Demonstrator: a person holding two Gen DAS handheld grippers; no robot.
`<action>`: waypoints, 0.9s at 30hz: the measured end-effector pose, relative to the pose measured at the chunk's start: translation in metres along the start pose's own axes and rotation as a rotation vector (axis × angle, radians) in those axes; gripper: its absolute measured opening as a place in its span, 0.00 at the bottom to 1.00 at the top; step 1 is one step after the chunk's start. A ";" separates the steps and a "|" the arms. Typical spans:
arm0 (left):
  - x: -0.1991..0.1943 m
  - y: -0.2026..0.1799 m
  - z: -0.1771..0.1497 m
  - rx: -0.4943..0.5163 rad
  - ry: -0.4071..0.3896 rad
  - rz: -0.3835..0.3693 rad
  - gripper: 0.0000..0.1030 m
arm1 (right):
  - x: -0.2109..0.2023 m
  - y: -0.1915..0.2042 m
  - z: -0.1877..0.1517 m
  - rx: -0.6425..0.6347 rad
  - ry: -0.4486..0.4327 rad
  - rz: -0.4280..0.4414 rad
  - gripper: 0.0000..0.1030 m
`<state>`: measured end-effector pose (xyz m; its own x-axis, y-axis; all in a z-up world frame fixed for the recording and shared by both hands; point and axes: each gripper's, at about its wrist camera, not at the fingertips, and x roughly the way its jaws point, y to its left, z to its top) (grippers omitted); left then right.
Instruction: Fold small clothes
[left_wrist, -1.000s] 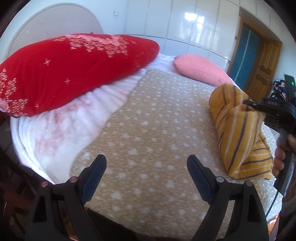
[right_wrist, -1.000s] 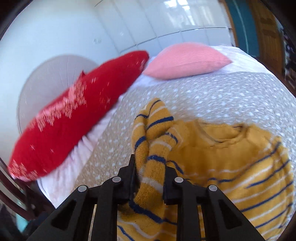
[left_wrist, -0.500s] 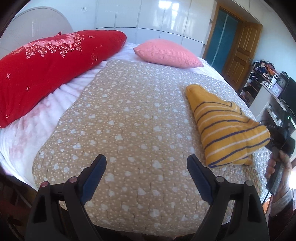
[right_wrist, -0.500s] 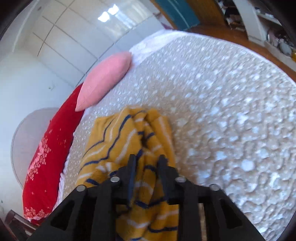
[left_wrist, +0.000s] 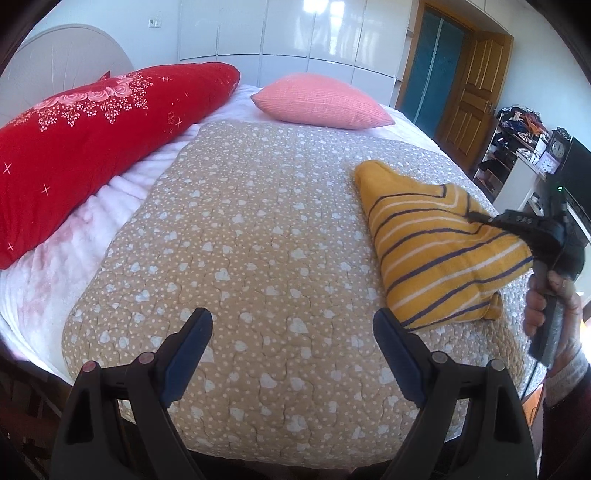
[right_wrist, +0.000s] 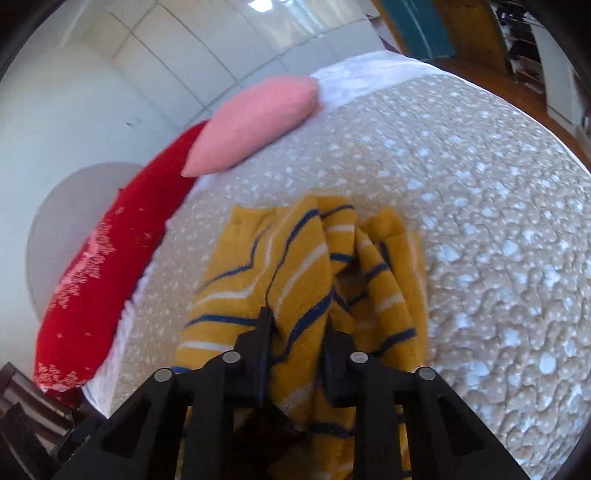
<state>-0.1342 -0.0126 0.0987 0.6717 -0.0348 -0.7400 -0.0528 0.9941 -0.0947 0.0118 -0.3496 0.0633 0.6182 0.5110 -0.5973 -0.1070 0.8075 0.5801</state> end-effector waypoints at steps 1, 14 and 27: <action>0.001 0.000 0.001 0.000 0.002 0.001 0.86 | -0.008 -0.002 0.002 0.001 -0.022 0.008 0.18; 0.026 -0.033 -0.002 0.047 0.058 -0.070 0.86 | -0.031 -0.099 -0.019 0.168 -0.071 -0.122 0.42; 0.032 -0.050 0.004 0.063 0.060 -0.134 0.86 | -0.054 -0.039 -0.029 0.059 -0.060 -0.044 0.18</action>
<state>-0.1072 -0.0627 0.0828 0.6243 -0.1718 -0.7621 0.0818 0.9845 -0.1550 -0.0403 -0.4005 0.0568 0.6671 0.4555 -0.5894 -0.0337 0.8089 0.5869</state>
